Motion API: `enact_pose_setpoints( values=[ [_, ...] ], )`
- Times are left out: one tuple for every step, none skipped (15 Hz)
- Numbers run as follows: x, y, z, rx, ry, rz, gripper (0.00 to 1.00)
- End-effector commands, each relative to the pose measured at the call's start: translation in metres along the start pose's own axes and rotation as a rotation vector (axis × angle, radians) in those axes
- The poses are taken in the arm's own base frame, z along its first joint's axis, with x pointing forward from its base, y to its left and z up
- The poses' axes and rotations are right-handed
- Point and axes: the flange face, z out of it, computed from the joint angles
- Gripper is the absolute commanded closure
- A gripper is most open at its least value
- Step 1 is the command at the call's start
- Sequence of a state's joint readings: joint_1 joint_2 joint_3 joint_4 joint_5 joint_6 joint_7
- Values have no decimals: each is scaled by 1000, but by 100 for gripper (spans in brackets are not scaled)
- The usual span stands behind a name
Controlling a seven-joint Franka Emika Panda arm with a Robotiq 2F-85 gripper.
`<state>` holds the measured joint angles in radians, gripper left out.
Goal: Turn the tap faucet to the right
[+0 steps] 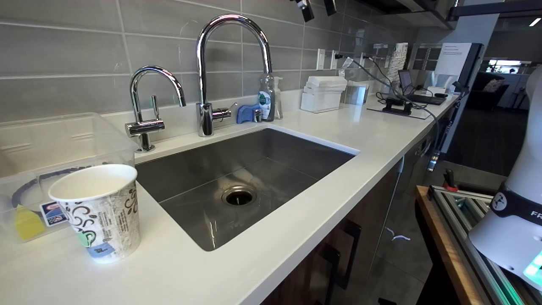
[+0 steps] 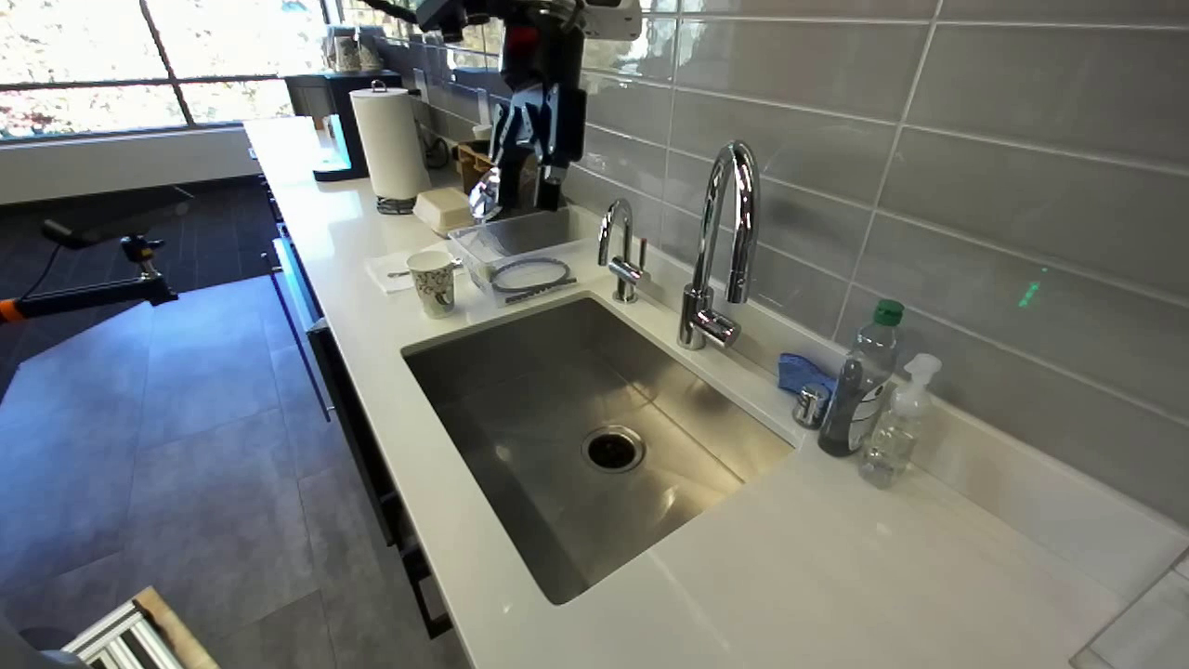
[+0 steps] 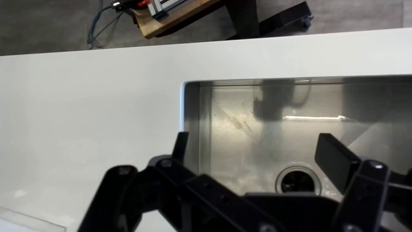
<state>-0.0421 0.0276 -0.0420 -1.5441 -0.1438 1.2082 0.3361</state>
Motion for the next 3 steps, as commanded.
enact_pose_setpoints(
  values=[
    [0,1,-3,25,-5,-17,0],
    [0,3,-4,40,-6,-26,0],
    [0,4,-5,48,-6,-31,0]
  ],
)
